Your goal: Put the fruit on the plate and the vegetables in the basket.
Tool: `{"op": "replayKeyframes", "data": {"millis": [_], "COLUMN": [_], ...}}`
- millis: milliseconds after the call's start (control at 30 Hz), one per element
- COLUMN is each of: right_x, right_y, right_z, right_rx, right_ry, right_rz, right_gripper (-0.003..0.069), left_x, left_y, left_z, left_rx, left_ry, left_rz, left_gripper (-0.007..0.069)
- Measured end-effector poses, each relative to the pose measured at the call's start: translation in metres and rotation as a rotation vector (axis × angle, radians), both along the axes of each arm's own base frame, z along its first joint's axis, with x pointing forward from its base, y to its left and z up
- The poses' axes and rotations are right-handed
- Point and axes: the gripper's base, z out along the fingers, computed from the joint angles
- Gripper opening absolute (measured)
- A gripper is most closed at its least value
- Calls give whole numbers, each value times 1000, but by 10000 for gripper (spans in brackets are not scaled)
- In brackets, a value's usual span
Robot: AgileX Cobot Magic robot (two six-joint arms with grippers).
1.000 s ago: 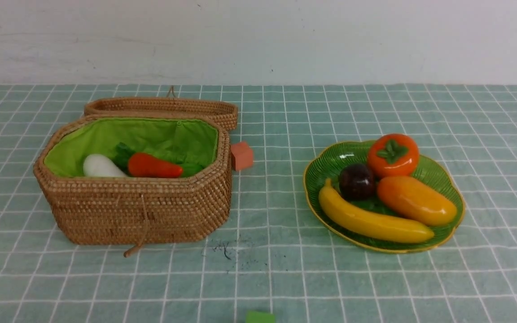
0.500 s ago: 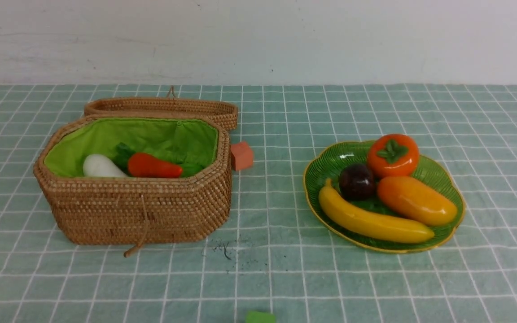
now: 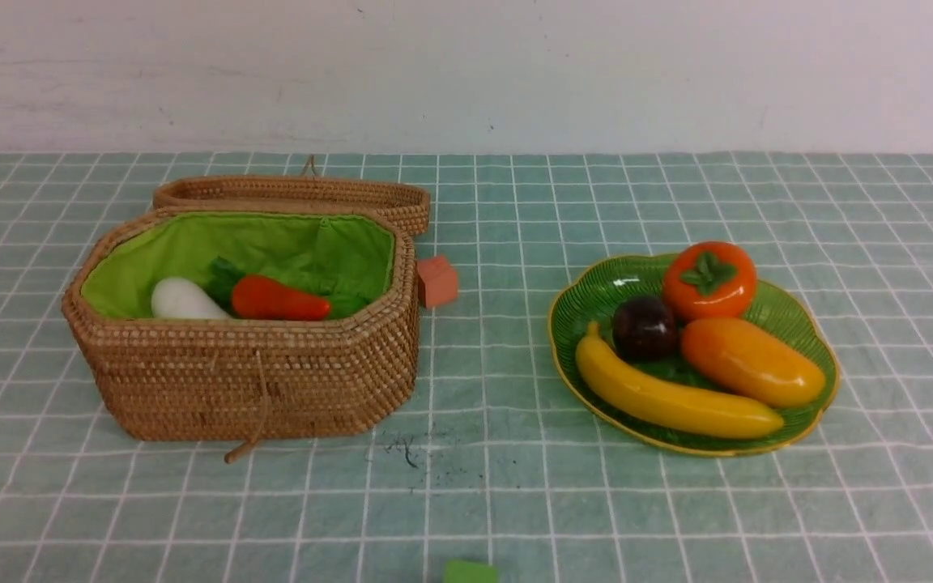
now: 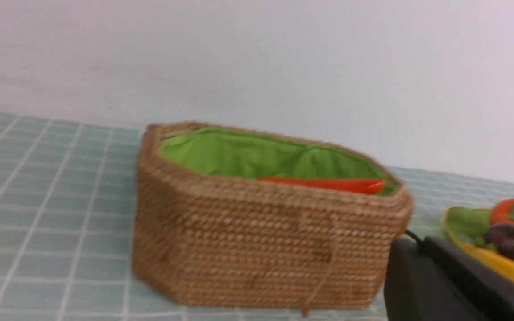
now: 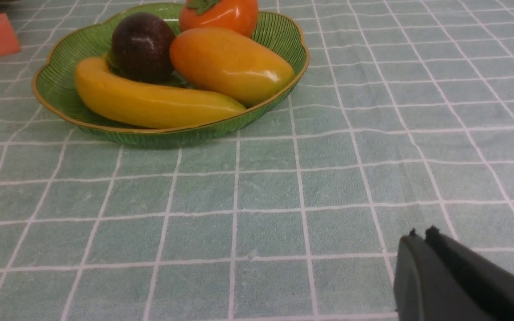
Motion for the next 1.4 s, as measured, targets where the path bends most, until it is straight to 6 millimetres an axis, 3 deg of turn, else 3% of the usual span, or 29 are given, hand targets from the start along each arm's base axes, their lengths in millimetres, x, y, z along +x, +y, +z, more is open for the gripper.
{"op": "replayKeyframes", "data": {"millis": [233,300,1400], "right_x": [0,0,0], "right_y": [0,0,0], "right_z": [0,0,0], "right_rx": [0,0,0], "right_ry": [-1,-1,-1], "right_rz": [-1,-1,-1], "right_gripper": [16,17,62], "left_x": [-3,-3,-3], "left_y": [4,4,4], "left_z": [-35,-37,-37], "left_rx": [27,10,-7], "left_ry": [353,382,382], "left_rz": [58,61,64], "left_gripper": [-13,-13,-13]}}
